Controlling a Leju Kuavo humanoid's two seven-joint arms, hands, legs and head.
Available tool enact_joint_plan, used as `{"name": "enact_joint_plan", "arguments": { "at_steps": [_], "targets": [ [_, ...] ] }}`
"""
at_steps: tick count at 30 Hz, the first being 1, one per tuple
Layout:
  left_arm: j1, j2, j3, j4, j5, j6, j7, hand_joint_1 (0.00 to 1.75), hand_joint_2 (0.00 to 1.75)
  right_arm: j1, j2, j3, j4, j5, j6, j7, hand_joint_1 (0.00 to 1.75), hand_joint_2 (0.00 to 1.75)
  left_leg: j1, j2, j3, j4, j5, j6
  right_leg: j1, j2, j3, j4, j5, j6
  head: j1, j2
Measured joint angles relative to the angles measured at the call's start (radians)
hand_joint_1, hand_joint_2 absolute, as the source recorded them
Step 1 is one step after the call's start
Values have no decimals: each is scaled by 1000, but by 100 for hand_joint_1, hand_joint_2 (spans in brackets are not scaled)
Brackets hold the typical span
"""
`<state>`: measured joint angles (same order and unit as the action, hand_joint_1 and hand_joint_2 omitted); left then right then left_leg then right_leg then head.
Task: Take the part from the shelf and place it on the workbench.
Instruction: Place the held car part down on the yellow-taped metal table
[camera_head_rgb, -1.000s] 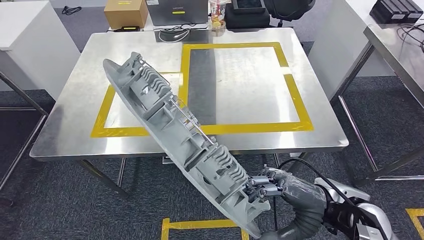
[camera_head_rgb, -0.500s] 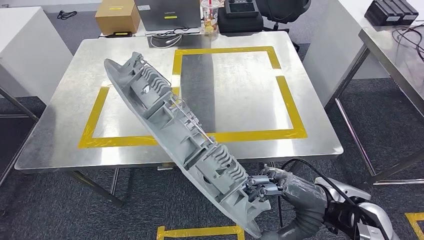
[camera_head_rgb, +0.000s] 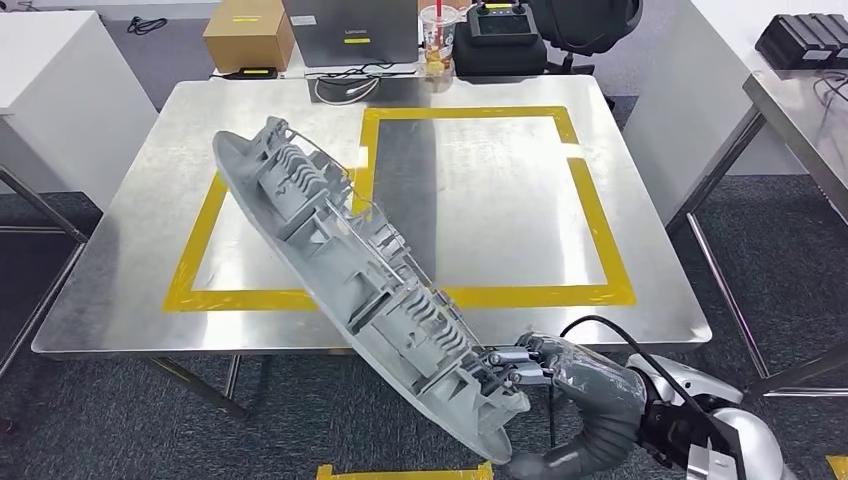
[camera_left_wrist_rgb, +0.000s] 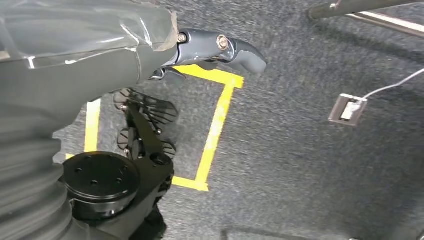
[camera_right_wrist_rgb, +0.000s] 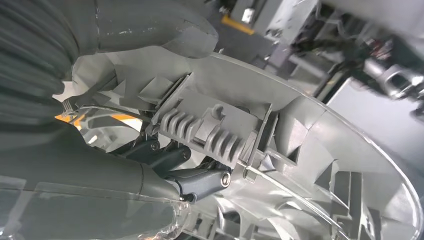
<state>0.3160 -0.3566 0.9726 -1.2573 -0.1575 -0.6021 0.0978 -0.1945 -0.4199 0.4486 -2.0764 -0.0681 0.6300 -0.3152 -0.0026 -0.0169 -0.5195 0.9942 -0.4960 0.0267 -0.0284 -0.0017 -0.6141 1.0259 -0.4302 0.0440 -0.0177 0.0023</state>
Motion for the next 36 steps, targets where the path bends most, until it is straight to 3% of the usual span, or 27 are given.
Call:
{"name": "enact_joint_plan", "arguments": {
  "at_steps": [2,5,6,8,9,10,11,12,14,15,20,21,23,25,26,28,29,31,33,36],
  "targets": [
    [2,0,-1,0,15,12,1,0,175,2,-11,-7,7,22,-16,18,173,175,-1,-1,-1,4,-9,-8,4,2,5,-9,-4,-18,0,0],
    [6,2,-2,-2,34,27,2,0,175,0,-45,-28,31,50,-28,42,173,175,4,3,-13,40,-37,-21,-3,2,12,-10,-12,-37,-3,0],
    [7,2,-3,-3,40,30,3,0,175,-1,-59,-35,42,59,-31,50,173,175,6,5,-35,86,-60,-27,-5,1,16,-11,-15,-43,-4,0],
    [13,3,-5,-5,53,34,7,0,175,-2,-87,-49,69,97,-46,72,173,175,9,9,-114,226,-114,-34,-2,1,21,-11,-21,-50,-6,0],
    [18,3,-8,-6,58,35,9,0,175,0,-103,-56,84,127,-59,87,173,175,10,10,-152,284,-127,-36,0,1,23,-11,-23,-52,-7,0],
    [22,3,-11,-8,62,34,11,0,175,3,-120,-65,100,158,-71,101,173,175,11,11,-176,309,-121,-35,1,1,26,-11,-26,-53,-7,0],
    [25,3,-14,-9,63,30,12,0,175,7,-138,-75,118,189,-83,116,173,175,11,11,-179,292,-94,-32,3,2,30,-11,-29,-53,-7,0],
    [28,3,-15,-10,58,23,11,0,175,10,-156,-86,135,219,-92,129,173,175,10,11,-161,236,-51,-25,6,2,35,-11,-32,-52,-7,0],
    [27,4,-12,-12,33,-3,3,0,175,17,-192,-110,173,281,-111,149,173,175,4,12,-106,96,23,-6,10,2,43,-12,-37,-50,-6,0],
    [25,5,-8,-12,15,-18,-3,0,175,18,-210,-121,194,315,-120,157,173,175,0,13,-88,51,40,3,11,2,43,-13,-38,-47,-6,0],
    [-5,5,43,-9,-99,-91,-51,0,175,-1,-297,-143,325,483,-139,176,173,175,-4,14,-59,-3,56,24,10,1,34,-1,-48,-25,-5,0],
    [-16,4,58,-6,-128,-109,-64,0,175,-16,-313,-140,358,522,-139,175,173,175,-2,14,-50,-15,63,27,10,1,15,36,-64,-25,-4,0],
    [-43,2,94,6,-198,-147,-93,0,175,-58,-335,-121,437,613,-142,165,173,175,-2,14,-47,-21,67,31,7,1,-51,161,-110,-27,-3,0],
    [-73,0,139,24,-274,-185,-125,0,175,-116,-347,-90,527,697,-151,146,173,175,-4,14,-48,-19,65,31,3,1,-105,249,-128,-17,-2,0],
    [-87,-1,162,33,-306,-200,-141,0,175,-150,-350,-71,569,729,-157,134,173,175,-4,14,-47,-17,63,29,-1,1,-107,239,-114,-7,-2,0],
    [-113,-1,207,50,-367,-225,-169,0,175,-227,-353,-23,655,791,-173,106,173,175,-2,14,-48,-4,54,19,-11,0,-57,116,-54,19,-2,0],
    [-126,0,231,57,-396,-235,-182,0,175,-271,-349,7,698,824,-184,91,173,175,-4,14,-54,6,47,12,-14,0,-29,57,-29,25,-1,0],
    [-153,1,277,68,-458,-257,-212,0,175,-361,-335,79,786,887,-214,59,173,175,-9,16,-66,24,37,1,-15,2,-6,5,-11,13,-2,0],
    [-181,1,322,79,-514,-276,-243,0,175,-446,-308,156,868,932,-242,33,173,175,-8,19,-72,29,34,-4,-13,7,-10,11,-12,-9,-4,0],
    [-215,2,379,92,-574,-293,-279,0,175,-552,-248,266,980,984,-268,7,173,175,0,21,-98,84,0,-18,-13,10,-9,10,-12,-27,-7,0]
  ]
}}
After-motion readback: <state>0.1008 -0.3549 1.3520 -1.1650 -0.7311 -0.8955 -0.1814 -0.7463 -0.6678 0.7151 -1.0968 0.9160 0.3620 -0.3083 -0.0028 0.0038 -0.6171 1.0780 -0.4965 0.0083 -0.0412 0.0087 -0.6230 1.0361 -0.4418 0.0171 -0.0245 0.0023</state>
